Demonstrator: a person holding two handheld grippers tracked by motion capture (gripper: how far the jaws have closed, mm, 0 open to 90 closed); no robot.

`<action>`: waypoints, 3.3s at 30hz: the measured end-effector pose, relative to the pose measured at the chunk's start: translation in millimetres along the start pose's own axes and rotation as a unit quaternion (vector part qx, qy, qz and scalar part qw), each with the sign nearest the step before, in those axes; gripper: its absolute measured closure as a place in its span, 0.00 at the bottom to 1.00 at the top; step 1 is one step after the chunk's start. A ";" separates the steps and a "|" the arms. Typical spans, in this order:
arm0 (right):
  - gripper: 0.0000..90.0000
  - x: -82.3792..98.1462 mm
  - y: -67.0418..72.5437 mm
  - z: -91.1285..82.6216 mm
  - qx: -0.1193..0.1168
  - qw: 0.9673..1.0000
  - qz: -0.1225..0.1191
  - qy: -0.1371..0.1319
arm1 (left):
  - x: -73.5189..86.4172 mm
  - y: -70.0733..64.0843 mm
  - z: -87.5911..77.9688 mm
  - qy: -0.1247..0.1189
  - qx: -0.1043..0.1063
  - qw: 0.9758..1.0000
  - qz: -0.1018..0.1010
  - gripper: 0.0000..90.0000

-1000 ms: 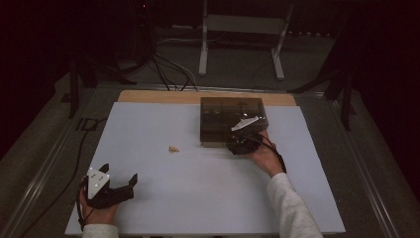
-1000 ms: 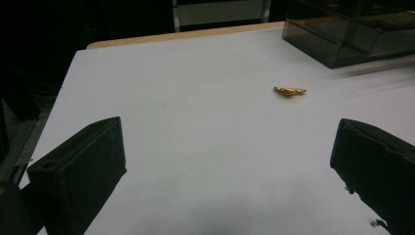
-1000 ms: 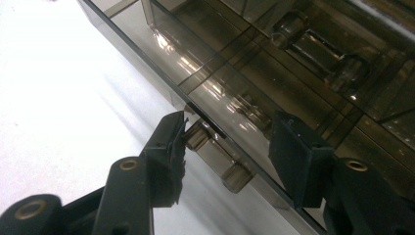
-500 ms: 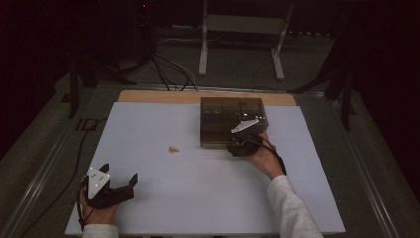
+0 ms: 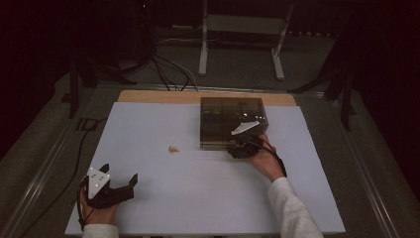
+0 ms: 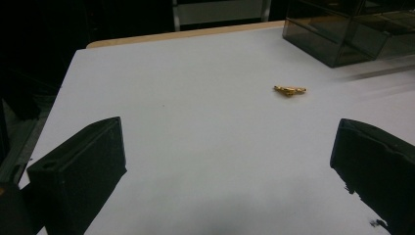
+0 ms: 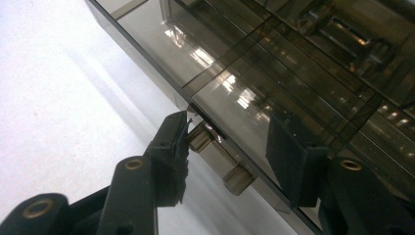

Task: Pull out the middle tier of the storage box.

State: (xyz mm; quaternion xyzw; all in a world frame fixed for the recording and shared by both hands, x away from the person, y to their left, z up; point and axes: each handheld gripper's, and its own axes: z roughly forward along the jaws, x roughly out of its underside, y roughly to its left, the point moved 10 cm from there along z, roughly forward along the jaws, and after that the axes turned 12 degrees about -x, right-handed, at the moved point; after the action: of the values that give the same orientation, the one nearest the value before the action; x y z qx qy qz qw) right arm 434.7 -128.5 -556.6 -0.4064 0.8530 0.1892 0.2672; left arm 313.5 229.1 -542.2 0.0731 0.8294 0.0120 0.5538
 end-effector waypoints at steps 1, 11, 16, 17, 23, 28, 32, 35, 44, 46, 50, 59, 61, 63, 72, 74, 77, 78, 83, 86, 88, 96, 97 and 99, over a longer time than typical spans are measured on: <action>0.56 0.8 0.9 -0.4 -0.001 1.000 0.000 -0.002 | 0.0 0.0 0.2 0.000 0.000 1.000 0.000 0.01; 0.57 3.6 4.2 -1.8 -0.003 1.000 -0.002 -0.005 | 0.6 0.3 0.5 0.002 -0.002 1.000 -0.001 0.01; 0.57 5.3 5.6 -2.9 -0.005 1.000 -0.007 -0.003 | 0.9 0.1 0.7 0.003 -0.002 1.000 0.000 0.01; 0.57 5.3 5.6 -2.9 -0.005 1.000 -0.007 -0.003 | 0.9 0.1 0.7 0.003 -0.002 1.000 0.000 0.01; 0.58 7.3 8.3 -3.7 -0.006 1.000 -0.009 -0.002 | 0.9 0.1 0.7 0.003 -0.002 1.000 0.000 0.01; 0.58 8.6 11.1 -3.8 -0.006 1.000 -0.010 0.000 | 1.1 -0.2 0.9 0.004 -0.002 1.000 0.000 0.01; 0.59 9.2 12.5 -3.9 -0.006 1.000 -0.011 0.001 | 1.1 -0.3 0.9 0.004 -0.002 1.000 0.001 0.01; 0.60 9.5 14.7 -4.0 -0.007 1.000 -0.015 0.004 | 1.3 -0.1 1.0 0.005 -0.002 1.000 0.001 0.01; 0.60 10.9 17.3 -6.0 -0.008 1.000 -0.020 0.008 | 1.5 -0.1 1.1 0.005 -0.002 1.000 0.002 0.01; 0.60 11.6 17.4 -6.3 -0.008 1.000 -0.020 0.008 | 1.4 -0.2 1.0 0.004 -0.002 1.000 0.001 0.01; 0.60 12.3 18.5 -6.6 -0.009 1.000 -0.018 0.009 | 1.4 -0.3 1.0 0.005 -0.003 1.000 0.002 0.01; 0.62 14.8 21.4 -5.8 -0.009 1.000 -0.025 0.015 | 1.8 -0.5 1.3 0.006 -0.002 1.000 0.003 0.01; 0.62 15.2 21.6 -6.0 -0.009 0.999 -0.026 0.016 | 1.9 -0.6 1.3 0.006 -0.001 1.000 0.003 0.01; 0.62 16.0 21.8 -6.2 -0.010 0.999 -0.026 0.017 | 2.0 -0.7 1.4 0.006 -0.001 1.000 0.003 0.01; 0.61 17.0 21.6 -6.4 -0.011 0.999 -0.024 0.019 | 2.5 -1.1 1.9 0.008 -0.001 1.000 0.003 0.01; 0.61 16.9 21.4 -6.3 -0.009 1.000 -0.023 0.017 | 2.9 -1.0 2.3 0.010 -0.002 1.000 0.004 0.01; 0.56 16.8 22.5 -6.5 -0.014 1.000 -0.015 0.011 | 2.6 -1.2 2.0 0.009 -0.002 1.000 0.004 0.01; 0.54 16.6 22.3 -7.2 -0.016 1.000 -0.013 0.007 | 2.3 -1.3 1.9 0.008 -0.001 1.000 0.003 0.01; 0.39 9.9 22.9 -17.6 -0.014 0.999 0.002 -0.034 | 2.5 -1.4 2.0 0.008 -0.001 1.000 0.004 0.01; 0.31 5.1 23.0 -25.3 -0.013 0.998 0.017 -0.066 | 2.3 -1.8 1.7 0.008 -0.001 1.000 0.003 0.01; 0.26 3.3 22.1 -29.4 -0.013 0.996 0.031 -0.085 | 2.1 -1.9 1.3 0.007 0.000 1.000 0.003 0.01; 0.00 -1.4 13.9 -57.4 0.016 0.983 0.082 -0.161 | 1.7 -2.1 0.8 0.005 0.000 1.000 0.004 0.01; 0.00 -0.8 13.1 -61.4 0.017 0.982 0.085 -0.167 | 1.7 -2.3 0.7 0.005 0.000 1.000 0.004 0.01; 0.00 2.3 10.1 -68.9 0.030 0.979 0.093 -0.179 | 2.0 -2.4 0.9 0.007 -0.001 1.000 0.005 0.01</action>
State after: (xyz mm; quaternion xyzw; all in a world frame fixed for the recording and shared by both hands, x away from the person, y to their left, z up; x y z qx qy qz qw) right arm 404.7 -161.1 -502.9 -0.2772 0.8306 0.2571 0.4088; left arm 313.3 227.0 -544.6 0.0771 0.8325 0.0161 0.5484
